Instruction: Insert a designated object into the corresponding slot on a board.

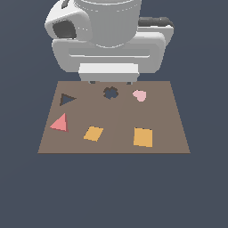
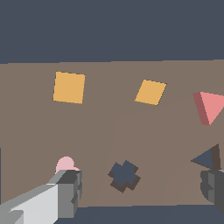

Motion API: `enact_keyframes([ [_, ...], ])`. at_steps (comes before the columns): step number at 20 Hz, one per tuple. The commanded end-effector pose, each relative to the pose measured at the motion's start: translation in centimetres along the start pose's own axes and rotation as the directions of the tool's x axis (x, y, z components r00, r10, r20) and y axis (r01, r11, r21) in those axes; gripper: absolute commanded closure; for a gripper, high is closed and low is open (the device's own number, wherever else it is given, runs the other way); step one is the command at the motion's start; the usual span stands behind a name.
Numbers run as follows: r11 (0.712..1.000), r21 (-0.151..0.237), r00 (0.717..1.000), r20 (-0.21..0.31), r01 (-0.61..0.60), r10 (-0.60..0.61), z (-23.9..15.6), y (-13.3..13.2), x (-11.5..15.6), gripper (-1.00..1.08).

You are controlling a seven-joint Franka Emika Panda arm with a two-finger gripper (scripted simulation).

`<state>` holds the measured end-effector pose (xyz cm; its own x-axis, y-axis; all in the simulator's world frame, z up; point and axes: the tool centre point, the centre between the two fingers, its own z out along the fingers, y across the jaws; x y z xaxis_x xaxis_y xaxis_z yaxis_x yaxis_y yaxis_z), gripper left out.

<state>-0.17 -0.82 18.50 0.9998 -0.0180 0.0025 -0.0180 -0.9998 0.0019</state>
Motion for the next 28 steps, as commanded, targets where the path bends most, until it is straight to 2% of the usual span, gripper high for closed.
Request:
enact_keyframes([
  [1,1.0,0.0,1.0,0.0,0.0,0.0,0.0,0.0,0.0,-0.92],
  [7,1.0,0.0,1.0,0.0,0.011,-0.011,0.5,0.8,0.1,-0.92],
  [13,0.999,0.0,0.999,0.0,0.046,-0.046,2.2,3.0,0.5,-0.92],
  [28,0.979,0.002,0.979,0.001,0.205,-0.205,9.8,13.4,3.5,-0.92],
])
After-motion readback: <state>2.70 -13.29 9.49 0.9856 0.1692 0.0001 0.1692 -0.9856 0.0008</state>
